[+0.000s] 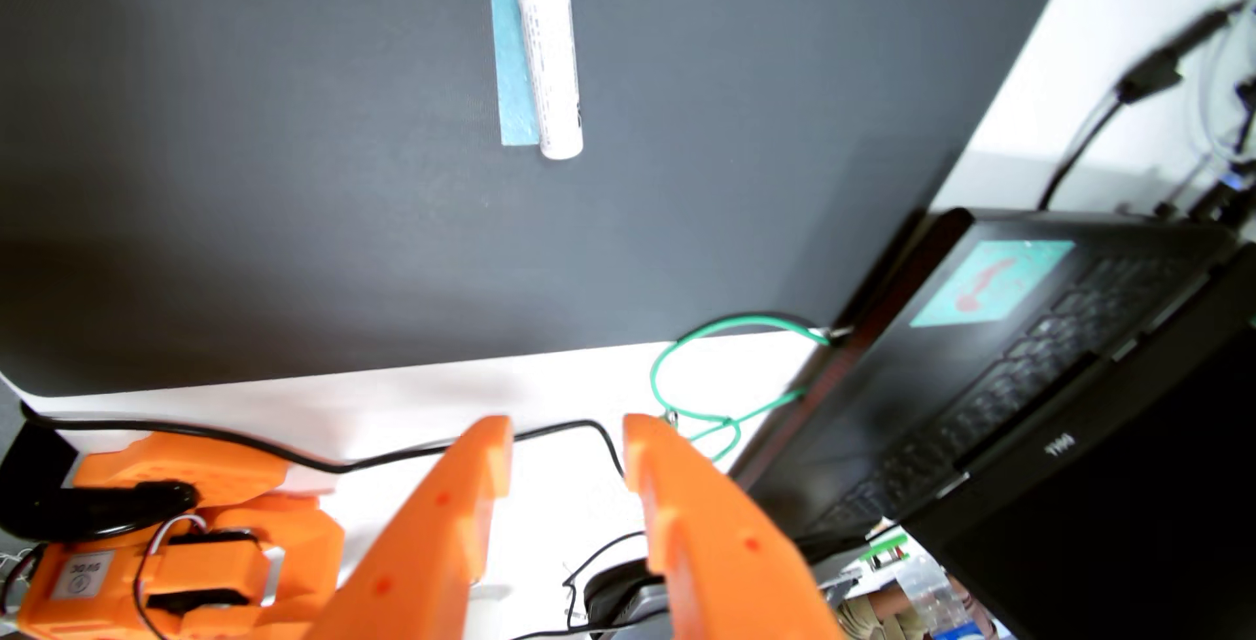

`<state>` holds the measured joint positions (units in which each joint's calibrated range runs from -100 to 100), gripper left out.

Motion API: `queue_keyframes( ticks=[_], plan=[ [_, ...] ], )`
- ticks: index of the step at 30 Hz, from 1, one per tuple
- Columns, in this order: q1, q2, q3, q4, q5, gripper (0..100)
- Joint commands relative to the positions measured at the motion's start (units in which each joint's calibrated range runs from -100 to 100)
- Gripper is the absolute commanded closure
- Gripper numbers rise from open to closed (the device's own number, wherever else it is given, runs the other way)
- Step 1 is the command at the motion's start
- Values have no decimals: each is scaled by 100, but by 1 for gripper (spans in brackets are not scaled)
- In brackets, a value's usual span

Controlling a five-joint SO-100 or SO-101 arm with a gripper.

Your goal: Insert Battery

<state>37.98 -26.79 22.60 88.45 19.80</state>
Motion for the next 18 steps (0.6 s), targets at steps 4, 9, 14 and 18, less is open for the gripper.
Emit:
queue_keyframes(
  ticks=[4,9,14,18],
  plan=[
    [-114,1508,383,-1216,80,88],
    [-787,2066,689,-1309,209,87],
    [-822,2216,635,-1284,240,87],
    [-787,2241,707,-1284,245,83]
  ],
)
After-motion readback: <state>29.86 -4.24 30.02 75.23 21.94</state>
